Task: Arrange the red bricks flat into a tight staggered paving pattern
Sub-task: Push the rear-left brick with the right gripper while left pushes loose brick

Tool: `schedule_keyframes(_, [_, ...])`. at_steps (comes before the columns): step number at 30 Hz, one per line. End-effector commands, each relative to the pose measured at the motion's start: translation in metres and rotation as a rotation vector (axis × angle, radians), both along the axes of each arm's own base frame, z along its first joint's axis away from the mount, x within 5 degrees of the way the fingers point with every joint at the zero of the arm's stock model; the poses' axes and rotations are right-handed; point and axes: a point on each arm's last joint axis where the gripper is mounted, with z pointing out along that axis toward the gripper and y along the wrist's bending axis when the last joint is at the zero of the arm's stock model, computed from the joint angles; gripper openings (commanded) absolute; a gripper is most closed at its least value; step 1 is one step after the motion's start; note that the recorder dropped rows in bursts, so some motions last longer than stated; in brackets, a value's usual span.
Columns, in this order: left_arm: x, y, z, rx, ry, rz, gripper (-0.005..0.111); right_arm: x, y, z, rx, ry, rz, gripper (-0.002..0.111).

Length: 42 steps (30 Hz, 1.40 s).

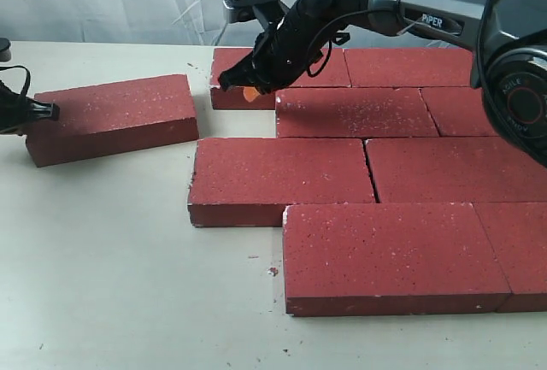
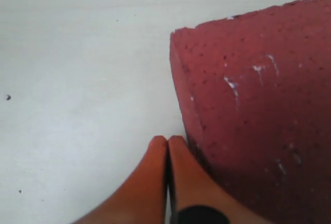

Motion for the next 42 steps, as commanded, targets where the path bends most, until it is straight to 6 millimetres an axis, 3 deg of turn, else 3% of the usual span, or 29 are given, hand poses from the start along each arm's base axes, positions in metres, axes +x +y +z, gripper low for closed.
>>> schedule_keyframes(1, [0.000, 0.008, 0.002, -0.019, -0.016, 0.050, 0.000, 0.002, 0.003, -0.004, 0.031, 0.008, -0.003, -0.001])
schedule_keyframes(9, [0.001, 0.009, 0.002, -0.011, -0.029, 0.055, 0.000, -0.007, 0.036, -0.006, 0.061, -0.129, 0.081, -0.001])
schedule_keyframes(13, [0.001, 0.015, 0.003, -0.008, -0.041, 0.077, 0.000, -0.005, 0.048, -0.022, 0.057, -0.169, 0.081, -0.001])
schedule_keyframes(17, [-0.003, 0.025, 0.002, -0.044, -0.022, 0.120, 0.000, 0.000, 0.053, -0.031, 0.055, -0.174, 0.088, -0.001])
schedule_keyframes(25, [-0.005, 0.020, 0.001, -0.073, 0.012, 0.089, 0.000, 0.007, 0.067, -0.041, 0.084, -0.182, 0.093, -0.001])
schedule_keyframes(37, [0.000, -0.002, 0.003, -0.113, -0.016, -0.019, 0.000, -0.003, 0.078, -0.041, 0.073, -0.153, 0.137, -0.001])
schedule_keyframes(42, [0.000, -0.002, 0.003, -0.102, -0.020, -0.035, 0.000, -0.010, 0.076, -0.028, 0.061, -0.112, 0.170, -0.001])
